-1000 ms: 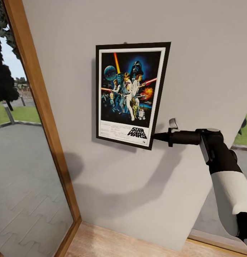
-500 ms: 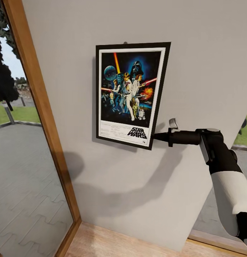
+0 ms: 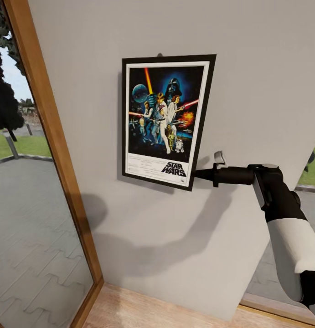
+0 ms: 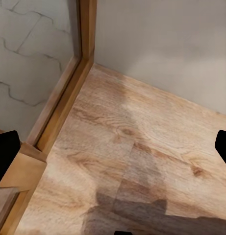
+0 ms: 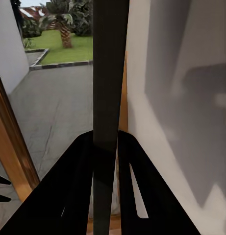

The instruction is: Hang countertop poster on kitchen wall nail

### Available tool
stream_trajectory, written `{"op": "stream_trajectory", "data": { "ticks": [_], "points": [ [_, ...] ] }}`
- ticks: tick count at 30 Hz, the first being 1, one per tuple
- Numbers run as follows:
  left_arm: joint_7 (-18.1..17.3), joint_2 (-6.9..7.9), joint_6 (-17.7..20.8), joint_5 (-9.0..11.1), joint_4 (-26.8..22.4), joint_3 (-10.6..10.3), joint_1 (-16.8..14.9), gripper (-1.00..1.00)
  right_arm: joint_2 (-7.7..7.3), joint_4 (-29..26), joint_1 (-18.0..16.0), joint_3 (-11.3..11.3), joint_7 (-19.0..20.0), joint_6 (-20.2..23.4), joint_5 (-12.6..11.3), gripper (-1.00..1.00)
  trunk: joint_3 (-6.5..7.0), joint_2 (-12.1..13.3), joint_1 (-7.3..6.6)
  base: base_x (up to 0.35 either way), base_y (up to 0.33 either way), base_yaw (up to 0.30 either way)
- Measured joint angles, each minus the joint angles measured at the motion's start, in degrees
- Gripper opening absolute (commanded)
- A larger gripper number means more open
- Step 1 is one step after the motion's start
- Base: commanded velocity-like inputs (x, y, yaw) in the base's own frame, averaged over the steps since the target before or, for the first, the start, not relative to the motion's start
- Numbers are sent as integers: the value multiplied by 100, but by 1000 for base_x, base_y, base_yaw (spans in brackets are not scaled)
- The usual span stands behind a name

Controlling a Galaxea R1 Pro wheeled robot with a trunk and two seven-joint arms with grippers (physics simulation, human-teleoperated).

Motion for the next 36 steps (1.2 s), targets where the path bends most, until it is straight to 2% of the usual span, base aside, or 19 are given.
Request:
{"op": "stream_trajectory", "data": {
  "ticks": [14, 22, 36],
  "points": [
    [0, -1, 0, 0, 11, 0, 1, 100, 113, 0, -57, 2, -140, 41, -1, -100, 0, 0, 0, 0, 0, 0],
    [-1, 6, 0, 0, 18, 0, 0, 100, 183, -8, -185, 2, -389, 76, -52, -100, 0, 0, 0, 0, 0, 0],
    [0, 4, 0, 0, 17, 0, -1, 100, 224, -10, -253, 1, -412, 327, -86, -100, 0, 0, 0, 0, 0, 0]
  ]
}}
